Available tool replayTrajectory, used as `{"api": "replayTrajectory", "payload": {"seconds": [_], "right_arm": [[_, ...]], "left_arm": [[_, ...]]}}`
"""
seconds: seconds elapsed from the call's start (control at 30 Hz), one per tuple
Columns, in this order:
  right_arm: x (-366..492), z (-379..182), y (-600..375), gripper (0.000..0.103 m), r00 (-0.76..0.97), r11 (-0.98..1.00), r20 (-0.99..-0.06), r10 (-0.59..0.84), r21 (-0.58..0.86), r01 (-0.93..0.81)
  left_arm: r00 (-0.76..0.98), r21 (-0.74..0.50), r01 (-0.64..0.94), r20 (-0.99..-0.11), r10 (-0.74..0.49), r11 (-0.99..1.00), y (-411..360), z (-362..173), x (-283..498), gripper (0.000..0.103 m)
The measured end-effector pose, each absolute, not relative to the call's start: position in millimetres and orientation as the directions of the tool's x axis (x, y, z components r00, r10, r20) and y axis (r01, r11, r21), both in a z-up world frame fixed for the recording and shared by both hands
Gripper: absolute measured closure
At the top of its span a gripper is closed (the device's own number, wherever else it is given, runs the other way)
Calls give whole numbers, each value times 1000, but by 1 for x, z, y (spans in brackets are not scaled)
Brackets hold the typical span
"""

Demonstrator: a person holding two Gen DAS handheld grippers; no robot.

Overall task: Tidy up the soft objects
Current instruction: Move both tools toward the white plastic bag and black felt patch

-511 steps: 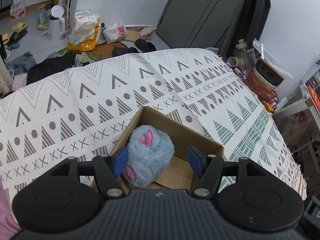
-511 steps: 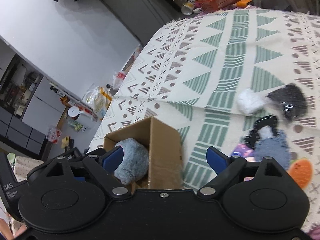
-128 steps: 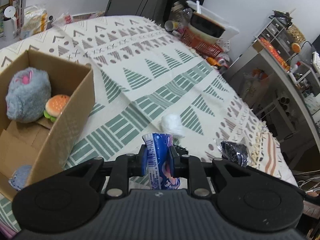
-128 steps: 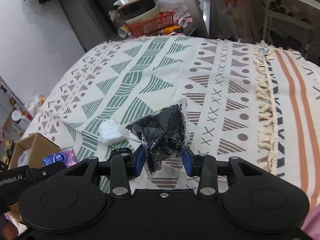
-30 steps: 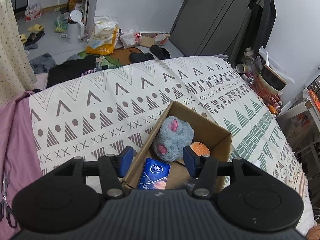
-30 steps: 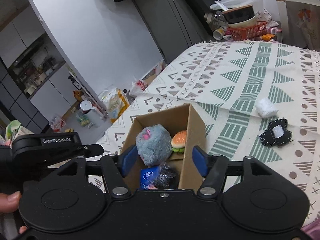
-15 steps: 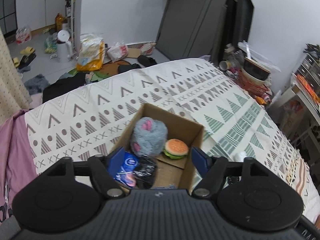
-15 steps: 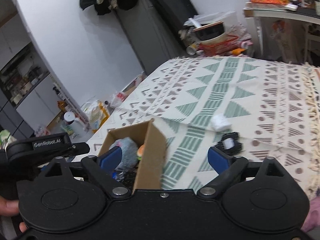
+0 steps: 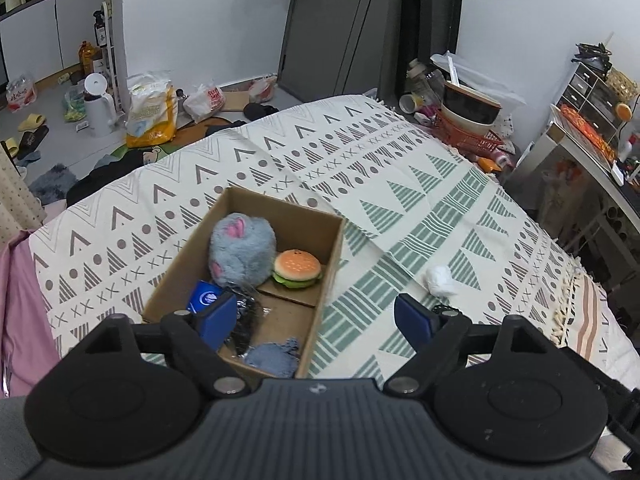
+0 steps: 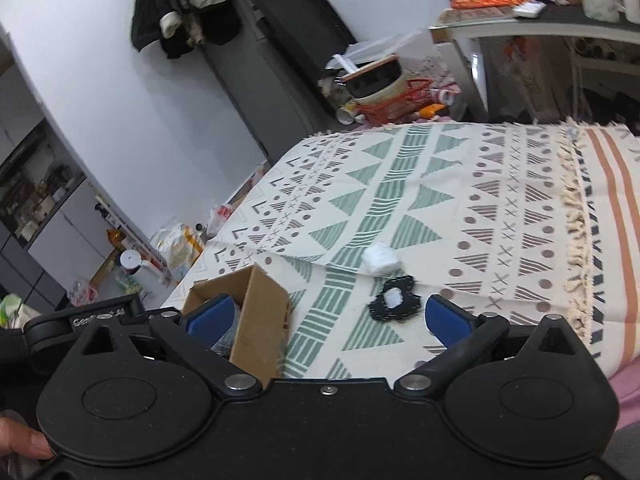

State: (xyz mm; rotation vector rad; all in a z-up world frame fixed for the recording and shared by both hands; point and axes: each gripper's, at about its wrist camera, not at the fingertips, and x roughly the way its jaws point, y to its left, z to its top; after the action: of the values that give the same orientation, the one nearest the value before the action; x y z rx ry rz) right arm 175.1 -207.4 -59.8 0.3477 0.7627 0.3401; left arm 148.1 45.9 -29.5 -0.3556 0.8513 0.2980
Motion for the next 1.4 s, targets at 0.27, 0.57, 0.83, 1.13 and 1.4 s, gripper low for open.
{"api": "replayTrajectory", "payload": {"seconds": [0.27, 0.57, 0.83, 1.13, 1.4], "right_arm": [[186, -71, -245, 0, 683, 878, -617, 391, 473, -75], [197, -87, -275, 0, 686, 860, -636, 353, 510, 31], [213, -111, -276, 1, 659, 859, -675, 333, 506, 83], [239, -140, -266, 16, 603, 841, -712, 359, 527, 123], [262, -154, -251, 25, 578, 847, -727, 371, 520, 110]], "left_arm": [[627, -201, -395, -772, 103, 896, 31, -29, 157, 19], [645, -221, -346, -762, 60, 912, 6, -44, 174, 19], [637, -240, -303, -771, 9, 922, -8, -64, 197, 19], [613, -253, -196, -786, -83, 947, -18, -86, 237, 19], [581, -243, -130, -804, -125, 961, -23, -105, 271, 22]]}}
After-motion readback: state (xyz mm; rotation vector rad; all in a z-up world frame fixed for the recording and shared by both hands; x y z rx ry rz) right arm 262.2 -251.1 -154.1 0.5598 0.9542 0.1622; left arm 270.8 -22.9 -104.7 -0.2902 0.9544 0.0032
